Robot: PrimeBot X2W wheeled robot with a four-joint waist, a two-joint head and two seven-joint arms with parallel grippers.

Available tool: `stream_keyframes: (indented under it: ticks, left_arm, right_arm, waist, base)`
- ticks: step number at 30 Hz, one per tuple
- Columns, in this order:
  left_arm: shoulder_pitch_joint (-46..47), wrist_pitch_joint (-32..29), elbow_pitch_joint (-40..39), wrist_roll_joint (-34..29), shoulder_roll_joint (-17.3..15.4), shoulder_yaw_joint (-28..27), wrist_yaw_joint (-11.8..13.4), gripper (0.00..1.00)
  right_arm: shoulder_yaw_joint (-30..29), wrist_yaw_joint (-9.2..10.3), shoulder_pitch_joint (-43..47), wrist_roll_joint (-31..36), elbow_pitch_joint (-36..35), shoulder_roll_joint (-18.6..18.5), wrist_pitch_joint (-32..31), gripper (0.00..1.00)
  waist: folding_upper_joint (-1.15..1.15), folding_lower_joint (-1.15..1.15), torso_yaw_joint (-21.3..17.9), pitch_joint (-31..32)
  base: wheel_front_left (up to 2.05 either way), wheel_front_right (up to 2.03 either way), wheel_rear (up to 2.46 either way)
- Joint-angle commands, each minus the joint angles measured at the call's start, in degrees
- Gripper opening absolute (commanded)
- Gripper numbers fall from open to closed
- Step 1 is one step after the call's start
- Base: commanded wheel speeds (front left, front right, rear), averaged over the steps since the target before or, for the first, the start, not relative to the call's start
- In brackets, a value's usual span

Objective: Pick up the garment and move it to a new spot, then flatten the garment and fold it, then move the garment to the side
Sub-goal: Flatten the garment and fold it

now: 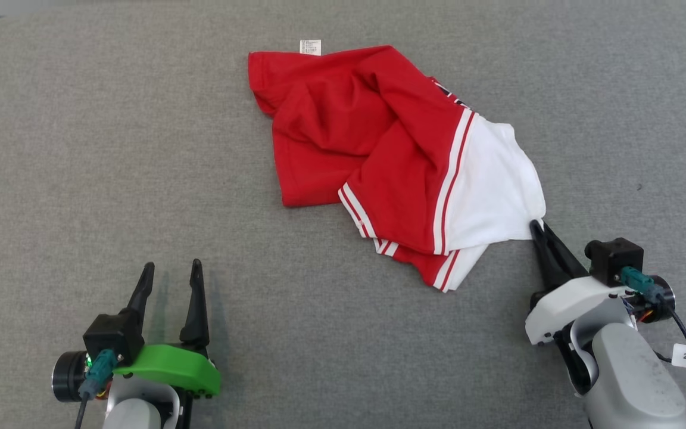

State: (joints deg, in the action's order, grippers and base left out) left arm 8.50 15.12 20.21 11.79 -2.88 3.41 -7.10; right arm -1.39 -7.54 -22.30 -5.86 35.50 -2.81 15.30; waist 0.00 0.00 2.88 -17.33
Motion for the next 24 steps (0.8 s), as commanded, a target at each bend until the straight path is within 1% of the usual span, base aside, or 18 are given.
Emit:
stream_keyframes:
  ticks: [1,4,8,11,13,16,19,22,24]
  left_arm:
    - [-0.98,0.01,0.09,-0.05,-0.13,0.04,-0.22,1.0]
    - [-1.28,0.01,0.0,0.55,-0.13,0.65,-0.14,1.0]
    - [-2.35,0.01,0.25,0.83,-0.13,1.23,0.45,1.0]
    - [-3.03,0.01,0.45,1.1,-0.13,1.58,0.72,1.0]
    - [-3.78,0.01,0.48,1.2,-0.13,1.8,1.08,1.0]
    - [-4.33,0.01,0.55,1.41,-0.13,2.38,1.31,1.0]
    - [-4.56,0.01,0.75,1.65,-0.13,3.52,1.4,1.0]
    - [-3.98,0.01,0.8,2.2,-0.13,4.52,1.54,1.0]
    - [-3.52,0.01,0.85,2.38,-0.12,5.33,1.59,1.0]
  right_arm:
    - [0.27,0.12,1.58,-1.42,-1.52,-0.22,-0.17,0.0]
    - [3.48,0.12,1.8,-5.04,-7.28,-0.14,-0.16,0.0]
    - [12.09,0.1,-0.89,-10.47,-16.7,-0.16,-0.15,0.0]
    - [20.29,0.1,-6.1,-13.01,-22.22,-0.21,-0.15,0.0]
    - [24.78,0.1,-11.13,-14.42,-24.26,-0.22,-0.15,0.0]
    - [30.5,0.1,-19.67,-16.58,-24.45,-0.2,-0.16,0.0]
    - [35.48,0.1,-30.6,-18.34,-22.19,-0.18,-0.15,0.0]
    - [36.82,0.12,-40.14,-19.99,-19.33,-0.22,-0.15,0.0]
    - [37.19,0.12,-46.54,-19.85,-16.91,-0.16,-0.16,0.0]
  waist:
    - [0.0,0.0,-0.85,1.89]
    - [0.0,0.0,-0.97,3.17]
    - [0.0,0.0,-1.11,5.31]
    - [0.0,0.0,-0.81,6.97]
    - [0.0,0.0,-0.26,7.93]
    - [0.0,0.0,0.99,8.95]
    - [0.0,0.0,3.32,9.44]
    - [0.0,0.0,5.54,9.42]
    - [0.0,0.0,7.1,9.3]
  base:
    - [0.0,0.0,0.0]
    - [0.0,0.0,0.0]
    - [0.0,0.0,0.0]
    - [0.0,0.0,0.0]
    - [0.0,0.0,0.0]
    - [0.0,0.0,0.0]
    - [0.0,0.0,0.0]
    - [0.0,0.0,0.0]
    - [0.0,0.0,0.0]
